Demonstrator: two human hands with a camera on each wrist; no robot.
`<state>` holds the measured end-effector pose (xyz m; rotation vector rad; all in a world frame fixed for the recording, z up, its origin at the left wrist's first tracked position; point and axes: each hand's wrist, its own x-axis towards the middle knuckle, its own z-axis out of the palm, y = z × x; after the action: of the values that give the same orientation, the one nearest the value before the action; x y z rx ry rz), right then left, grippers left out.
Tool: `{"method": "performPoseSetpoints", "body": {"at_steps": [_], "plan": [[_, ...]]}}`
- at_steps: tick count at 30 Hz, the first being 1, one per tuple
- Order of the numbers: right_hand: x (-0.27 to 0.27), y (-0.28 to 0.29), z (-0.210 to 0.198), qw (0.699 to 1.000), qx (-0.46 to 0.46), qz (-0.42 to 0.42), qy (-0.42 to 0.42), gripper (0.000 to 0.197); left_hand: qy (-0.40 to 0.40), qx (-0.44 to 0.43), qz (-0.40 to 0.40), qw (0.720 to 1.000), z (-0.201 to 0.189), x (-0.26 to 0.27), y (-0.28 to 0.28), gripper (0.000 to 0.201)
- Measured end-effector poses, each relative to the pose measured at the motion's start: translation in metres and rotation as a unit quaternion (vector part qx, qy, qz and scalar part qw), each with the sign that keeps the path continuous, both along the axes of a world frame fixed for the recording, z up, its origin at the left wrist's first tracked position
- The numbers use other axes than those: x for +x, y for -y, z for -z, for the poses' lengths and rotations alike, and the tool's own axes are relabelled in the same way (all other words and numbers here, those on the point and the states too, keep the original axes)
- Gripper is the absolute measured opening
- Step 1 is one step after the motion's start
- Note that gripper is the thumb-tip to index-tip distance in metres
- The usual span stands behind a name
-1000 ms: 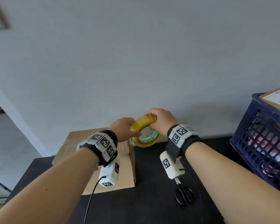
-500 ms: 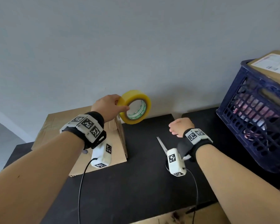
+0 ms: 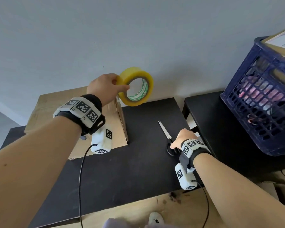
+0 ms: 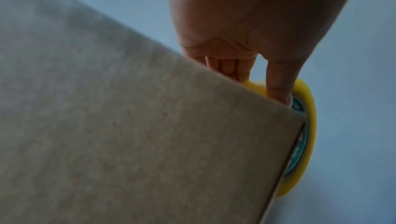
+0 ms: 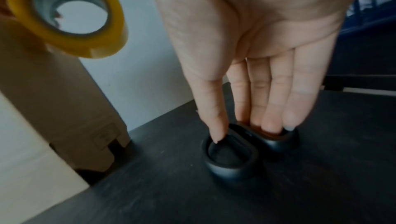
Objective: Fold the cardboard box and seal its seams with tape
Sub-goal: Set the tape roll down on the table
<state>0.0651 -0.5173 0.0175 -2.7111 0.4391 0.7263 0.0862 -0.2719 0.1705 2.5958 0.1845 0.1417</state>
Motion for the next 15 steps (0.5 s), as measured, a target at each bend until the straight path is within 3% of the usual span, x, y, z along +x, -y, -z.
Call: {"method": "performPoseSetpoints", "body": {"at_steps": [7,11,15], "plan": [[-0.009,-0.006,0.001,0.996,-0.068,-0.062,0.013,0.029,-0.007,-0.015,-0.004,1.0,-0.001,-0.001,0.0,0.041],[-0.003,-0.007,-0.016,0.999,0.029,-0.025,-0.031,0.019,-0.03,-0.02,-0.005,0.999,-0.005,0.001,0.0,0.042],[0.008,-0.013,-0.03,0.983,0.166,-0.051,-0.055,0.015,-0.038,-0.017,-0.013,0.999,-0.009,0.003,0.002,0.042]]}}
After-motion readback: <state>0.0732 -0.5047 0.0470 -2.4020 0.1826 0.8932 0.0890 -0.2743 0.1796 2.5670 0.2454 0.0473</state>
